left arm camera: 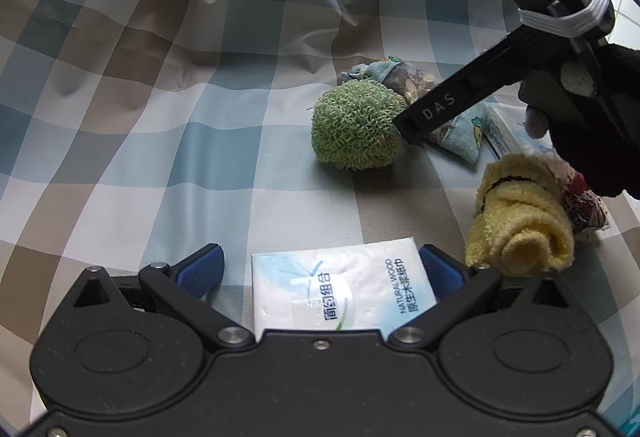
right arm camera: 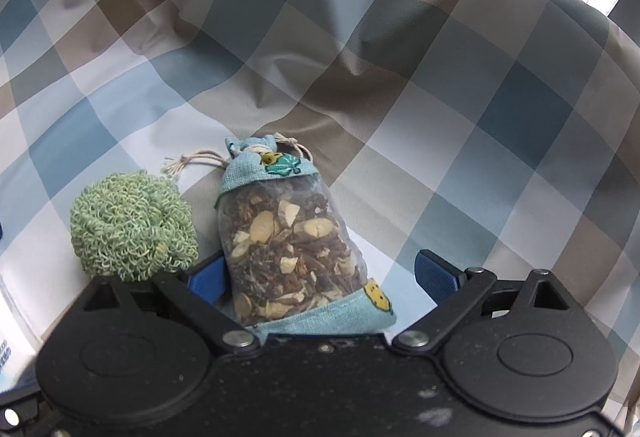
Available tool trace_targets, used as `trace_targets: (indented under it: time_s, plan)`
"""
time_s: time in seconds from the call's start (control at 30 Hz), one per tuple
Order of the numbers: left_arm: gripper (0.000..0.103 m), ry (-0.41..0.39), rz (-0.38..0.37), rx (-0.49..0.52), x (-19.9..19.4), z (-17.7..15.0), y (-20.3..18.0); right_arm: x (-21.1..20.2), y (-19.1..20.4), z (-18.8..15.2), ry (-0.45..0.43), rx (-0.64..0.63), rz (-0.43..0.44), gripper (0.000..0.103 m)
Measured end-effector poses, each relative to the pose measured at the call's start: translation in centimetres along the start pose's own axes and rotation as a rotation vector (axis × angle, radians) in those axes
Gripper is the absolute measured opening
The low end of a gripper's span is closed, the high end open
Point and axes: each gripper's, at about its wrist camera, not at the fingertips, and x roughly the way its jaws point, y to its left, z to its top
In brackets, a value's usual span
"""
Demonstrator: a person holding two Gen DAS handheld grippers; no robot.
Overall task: Organize soft objects
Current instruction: 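Grasp the blue-trimmed sachet bag with the right gripper and lift it, then close the left gripper on the white tissue pack while the right holds the sachet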
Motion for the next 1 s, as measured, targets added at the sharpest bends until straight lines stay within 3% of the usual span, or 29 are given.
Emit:
trace_targets:
  time_s: [0.17,0.2,0.23,0.27,0.4,0.57,0.73,1.0]
  plan:
    - [0.099,-0.001,-0.001,-0.001,0.0,0.0,0.0,1.0,-0.8,0.8,-0.002,0.071,0.048,0.093]
    - [0.099,-0.001,-0.001,-0.001,0.0,0.0,0.0,1.1,-1.1,0.8,-0.002,0.102,0.078,0.088]
    - [0.099,-0.002,-0.001,-0.001,0.0,0.0,0.0,1.0,-1.5,0.7,0.005,0.142,0.125,0.069]
    - [0.099,-0.002,-0.001,-0.001,0.0,0.0,0.0,0.9,-2.1,0.6,0.013,0.198,0.178,0.06]
    - [0.099,-0.004,-0.006,-0.003,0.0,0.0,0.1,-0.2,-4.3,-0.2,-0.015,0.368,0.172,0.046]
    - [0.099,-0.009,-0.016,-0.004,-0.1,-0.1,0.3,-2.5,-8.5,-2.1,-0.08,0.599,0.033,0.045]
    - [0.099,-0.018,-0.029,-0.014,-0.2,-0.2,0.5,-6.2,-12.4,-6.1,-0.122,0.745,-0.076,0.046]
    - [0.096,-0.015,-0.009,0.009,-0.4,-0.2,0.2,-10.2,-12.8,-14.3,-0.102,0.831,-0.072,0.046]
